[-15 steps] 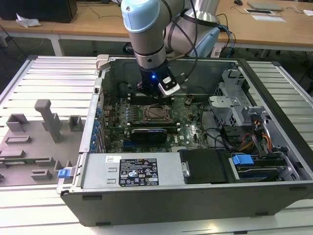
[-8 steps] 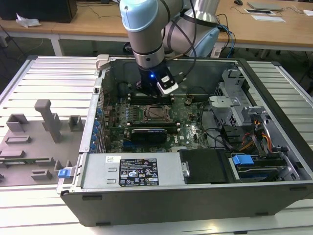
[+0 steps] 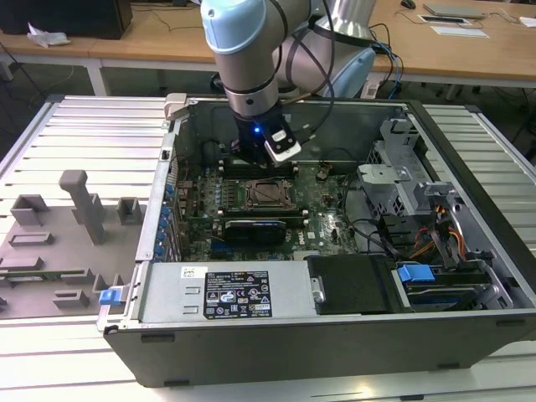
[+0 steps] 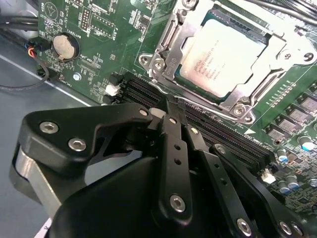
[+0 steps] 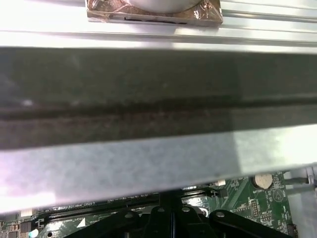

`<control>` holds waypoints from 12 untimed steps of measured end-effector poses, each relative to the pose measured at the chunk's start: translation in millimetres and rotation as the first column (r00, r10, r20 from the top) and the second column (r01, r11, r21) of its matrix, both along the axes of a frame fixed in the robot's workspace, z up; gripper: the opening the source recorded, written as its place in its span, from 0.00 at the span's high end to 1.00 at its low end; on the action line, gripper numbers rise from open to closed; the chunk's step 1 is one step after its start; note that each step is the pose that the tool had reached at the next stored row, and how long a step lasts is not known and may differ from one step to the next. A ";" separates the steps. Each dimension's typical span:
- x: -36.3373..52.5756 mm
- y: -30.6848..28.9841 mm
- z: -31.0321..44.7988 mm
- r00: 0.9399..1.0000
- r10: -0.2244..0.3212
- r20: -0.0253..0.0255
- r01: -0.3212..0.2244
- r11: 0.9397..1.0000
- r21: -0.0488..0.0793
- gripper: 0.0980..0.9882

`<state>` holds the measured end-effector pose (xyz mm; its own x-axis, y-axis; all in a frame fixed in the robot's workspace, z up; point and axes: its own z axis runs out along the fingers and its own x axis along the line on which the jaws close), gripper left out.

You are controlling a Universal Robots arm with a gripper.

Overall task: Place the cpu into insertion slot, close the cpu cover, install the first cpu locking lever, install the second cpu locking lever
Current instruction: 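Install the first cpu locking lever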

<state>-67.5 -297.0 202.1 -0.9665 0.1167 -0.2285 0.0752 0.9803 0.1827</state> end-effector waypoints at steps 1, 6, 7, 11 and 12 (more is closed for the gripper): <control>-0.1 0.0 -0.1 1.000 -0.003 0.000 0.003 1.000 -0.002 0.99; -0.3 0.0 -1.0 0.999 -0.039 0.000 0.039 0.999 -0.008 0.99; -0.3 0.0 -1.2 0.999 -0.046 0.000 0.046 0.999 -0.008 0.99; -0.3 0.7 -2.8 0.997 -0.077 0.000 0.077 0.997 -0.008 0.99; -0.3 0.8 -3.1 0.997 -0.082 0.000 0.082 0.997 -0.009 0.99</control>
<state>-67.8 -296.2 199.0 -0.9539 0.1937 -0.2294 0.1555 0.9723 0.1743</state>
